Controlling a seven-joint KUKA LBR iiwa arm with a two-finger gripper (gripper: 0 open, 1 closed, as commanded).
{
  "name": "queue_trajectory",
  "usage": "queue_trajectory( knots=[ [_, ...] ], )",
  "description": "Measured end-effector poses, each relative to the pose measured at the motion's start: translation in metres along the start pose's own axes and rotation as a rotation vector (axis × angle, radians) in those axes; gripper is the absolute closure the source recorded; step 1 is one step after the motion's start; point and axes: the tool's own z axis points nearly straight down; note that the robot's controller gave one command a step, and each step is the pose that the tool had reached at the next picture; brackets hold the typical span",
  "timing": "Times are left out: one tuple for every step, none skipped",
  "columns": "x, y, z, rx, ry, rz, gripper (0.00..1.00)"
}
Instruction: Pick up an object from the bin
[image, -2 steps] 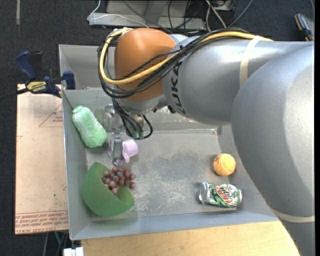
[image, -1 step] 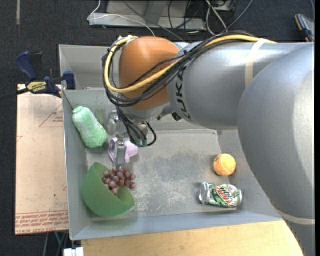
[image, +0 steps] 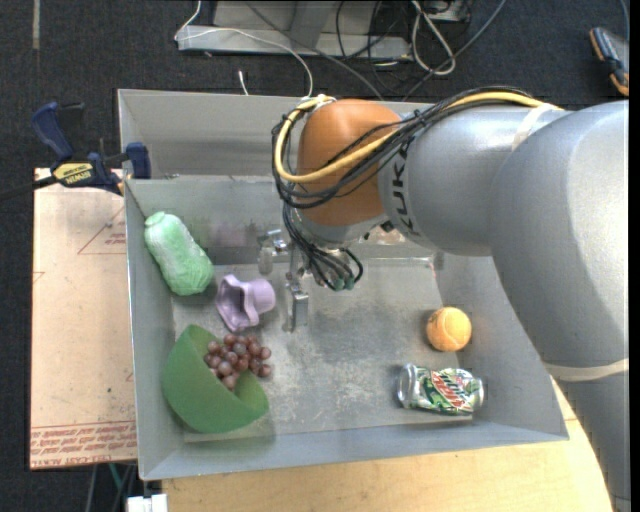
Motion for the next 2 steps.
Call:
queue_trajectory(
  knots=[
    [0.014,0.010,-0.013,0.000,0.016,0.019,0.00],
    [0.011,0.015,-0.045,-0.002,0.001,-0.001,0.00]
  ],
)
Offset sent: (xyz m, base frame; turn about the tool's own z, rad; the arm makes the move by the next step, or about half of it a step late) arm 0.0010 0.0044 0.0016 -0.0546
